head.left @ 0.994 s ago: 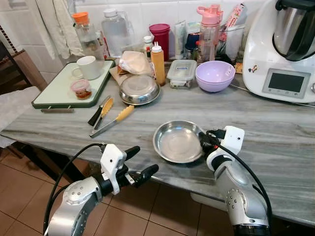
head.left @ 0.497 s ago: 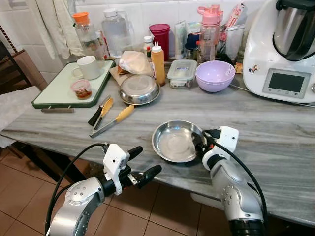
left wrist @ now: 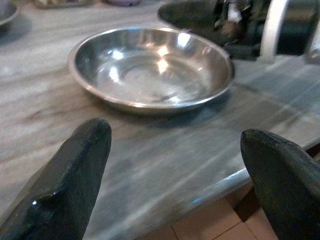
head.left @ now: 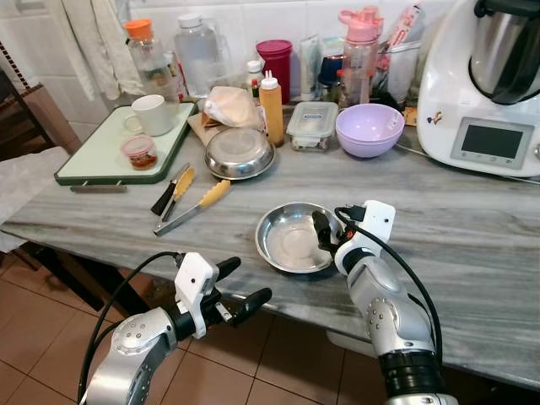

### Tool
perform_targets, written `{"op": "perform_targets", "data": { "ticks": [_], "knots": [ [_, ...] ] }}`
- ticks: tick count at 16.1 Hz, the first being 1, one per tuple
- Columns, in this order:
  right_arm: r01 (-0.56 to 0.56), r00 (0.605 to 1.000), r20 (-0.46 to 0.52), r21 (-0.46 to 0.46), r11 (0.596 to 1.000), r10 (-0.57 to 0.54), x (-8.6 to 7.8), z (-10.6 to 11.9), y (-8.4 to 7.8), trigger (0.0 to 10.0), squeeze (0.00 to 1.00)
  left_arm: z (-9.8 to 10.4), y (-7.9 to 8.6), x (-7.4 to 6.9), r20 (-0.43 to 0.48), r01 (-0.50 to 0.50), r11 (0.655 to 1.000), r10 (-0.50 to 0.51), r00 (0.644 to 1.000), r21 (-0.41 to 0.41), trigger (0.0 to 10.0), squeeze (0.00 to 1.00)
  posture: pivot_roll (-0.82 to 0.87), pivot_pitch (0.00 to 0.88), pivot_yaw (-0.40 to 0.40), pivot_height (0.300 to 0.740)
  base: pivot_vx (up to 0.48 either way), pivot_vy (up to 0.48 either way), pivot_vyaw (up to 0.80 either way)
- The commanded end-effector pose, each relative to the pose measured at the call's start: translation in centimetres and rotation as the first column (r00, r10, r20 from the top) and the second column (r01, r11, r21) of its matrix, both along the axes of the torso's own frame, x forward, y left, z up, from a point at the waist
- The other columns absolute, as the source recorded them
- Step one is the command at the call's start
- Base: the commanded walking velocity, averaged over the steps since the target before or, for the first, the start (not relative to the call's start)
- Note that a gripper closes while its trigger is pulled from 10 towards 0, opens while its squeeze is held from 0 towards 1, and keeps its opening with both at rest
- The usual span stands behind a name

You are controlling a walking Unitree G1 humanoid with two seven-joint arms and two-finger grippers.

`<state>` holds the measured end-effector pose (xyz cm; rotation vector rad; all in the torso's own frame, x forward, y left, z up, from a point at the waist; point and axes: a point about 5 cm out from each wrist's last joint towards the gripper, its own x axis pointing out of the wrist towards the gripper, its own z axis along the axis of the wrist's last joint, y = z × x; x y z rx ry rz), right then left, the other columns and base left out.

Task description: Setting the table

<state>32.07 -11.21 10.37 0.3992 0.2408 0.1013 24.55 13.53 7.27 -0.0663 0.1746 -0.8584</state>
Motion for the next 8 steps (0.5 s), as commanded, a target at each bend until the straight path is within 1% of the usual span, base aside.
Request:
{"op": "perform_targets", "data": {
  "ticks": [1,2,3,5,7,8],
  "knots": [
    [-0.012,1.000,0.022,0.017,1.000,0.011,-0.2,0.4,0.2,10.0,1.00,-0.5,0.7,0.2,-0.001,-0.014,1.000,0.014,1.000,0.026,10.0,0.00,-0.09,0.000,0.099,0.740,0.000,0.000,0.00],
    [-0.011,0.999,0.039,0.012,1.000,0.011,-0.4,0.6,-0.1,10.0,1.00,-0.5,0.6,0.2,-0.003,-0.016,1.000,0.017,1.000,0.024,10.0,0.00,-0.08,0.000,0.099,0.740,0.000,0.000,0.00],
    [0.000,0.995,0.099,-0.037,0.999,0.004,-0.9,1.3,-1.0,10.0,1.00,-0.6,0.6,0.4,-0.002,-0.022,0.999,0.022,1.000,0.023,10.0,0.00,-0.08,0.000,0.100,0.740,0.000,0.000,0.00],
    [0.034,0.984,0.176,-0.107,0.994,-0.014,-1.6,2.5,-2.5,10.0,1.00,-0.5,0.3,0.5,0.004,-0.026,0.999,0.026,1.000,0.019,10.0,0.00,-0.09,0.000,0.101,0.740,0.000,0.000,0.00],
    [0.102,0.969,0.236,-0.095,0.990,-0.077,-2.3,4.1,-4.2,10.0,1.00,-0.9,0.2,0.6,0.013,-0.027,1.000,0.027,1.000,0.015,10.0,0.00,-0.10,0.000,0.107,0.740,0.000,0.000,0.00],
    [0.121,0.956,0.282,-0.122,0.985,-0.082,-3.1,5.4,-4.8,10.0,1.00,-0.8,-0.1,0.5,0.028,-0.023,1.000,0.023,0.999,0.005,10.0,0.00,-0.10,0.000,0.109,0.740,0.000,0.000,0.00]
  ]
}}
